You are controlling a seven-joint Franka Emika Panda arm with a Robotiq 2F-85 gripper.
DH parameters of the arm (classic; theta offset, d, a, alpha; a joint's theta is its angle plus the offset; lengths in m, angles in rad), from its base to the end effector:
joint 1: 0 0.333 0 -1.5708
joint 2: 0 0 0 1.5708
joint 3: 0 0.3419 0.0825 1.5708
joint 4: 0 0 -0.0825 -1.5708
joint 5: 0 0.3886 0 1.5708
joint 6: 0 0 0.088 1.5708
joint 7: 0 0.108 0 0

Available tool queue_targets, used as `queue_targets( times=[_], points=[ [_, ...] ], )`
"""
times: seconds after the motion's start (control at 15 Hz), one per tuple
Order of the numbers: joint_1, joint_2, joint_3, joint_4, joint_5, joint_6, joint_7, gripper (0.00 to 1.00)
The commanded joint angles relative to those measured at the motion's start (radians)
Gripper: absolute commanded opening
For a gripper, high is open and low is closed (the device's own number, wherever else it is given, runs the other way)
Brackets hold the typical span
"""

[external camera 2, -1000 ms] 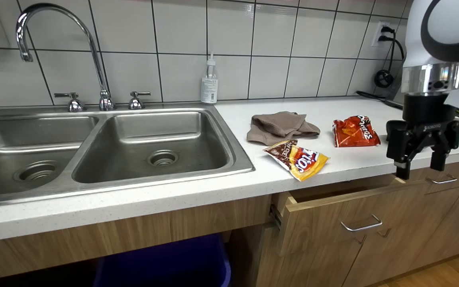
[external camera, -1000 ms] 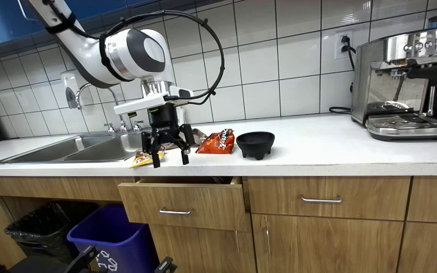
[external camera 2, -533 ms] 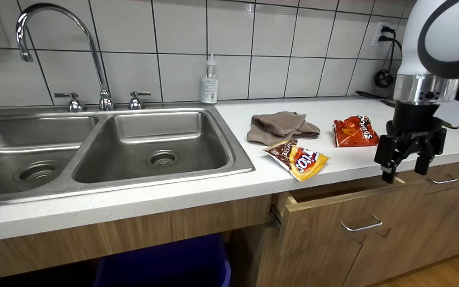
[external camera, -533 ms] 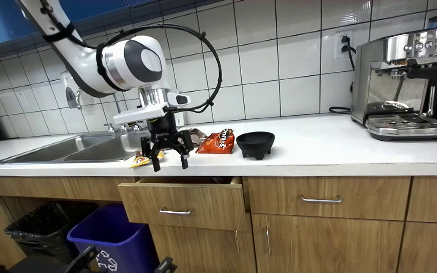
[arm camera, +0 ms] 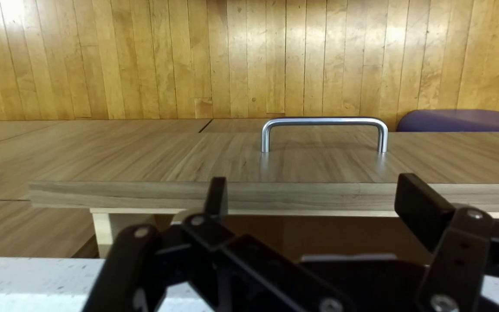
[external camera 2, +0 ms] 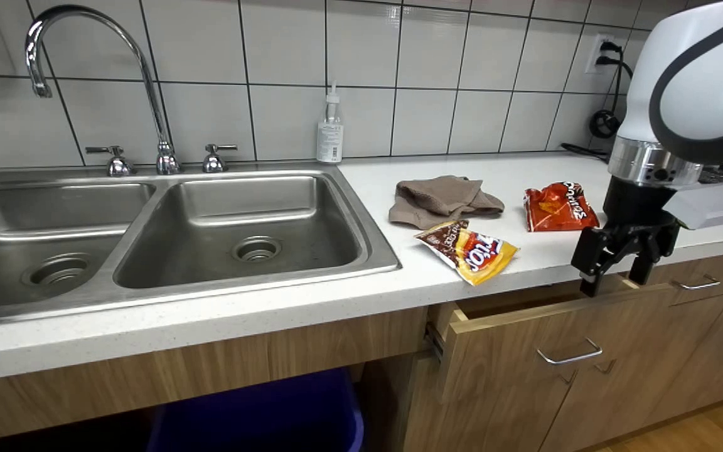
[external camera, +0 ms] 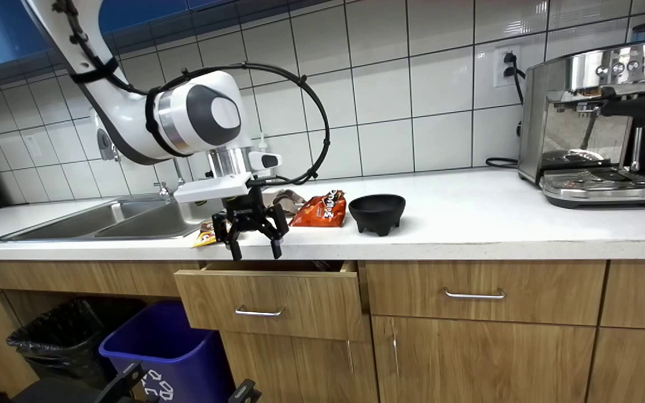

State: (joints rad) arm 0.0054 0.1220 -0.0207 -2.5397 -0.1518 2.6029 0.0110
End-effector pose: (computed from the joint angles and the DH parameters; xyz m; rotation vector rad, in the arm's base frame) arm 0.4574 -0.0041 0.2426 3.0596 0.1630 -0.0904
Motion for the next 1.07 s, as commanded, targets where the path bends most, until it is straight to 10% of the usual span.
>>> queue_targets(
  times=[0.0, 1.0],
  points=[
    [0.008, 0.036, 0.000, 0.006, -0.023, 0.065, 0.012, 1.00],
    [0.033, 0.165, -0.018, 0.071, -0.017, 0.165, 0.034, 1.00]
  ],
)
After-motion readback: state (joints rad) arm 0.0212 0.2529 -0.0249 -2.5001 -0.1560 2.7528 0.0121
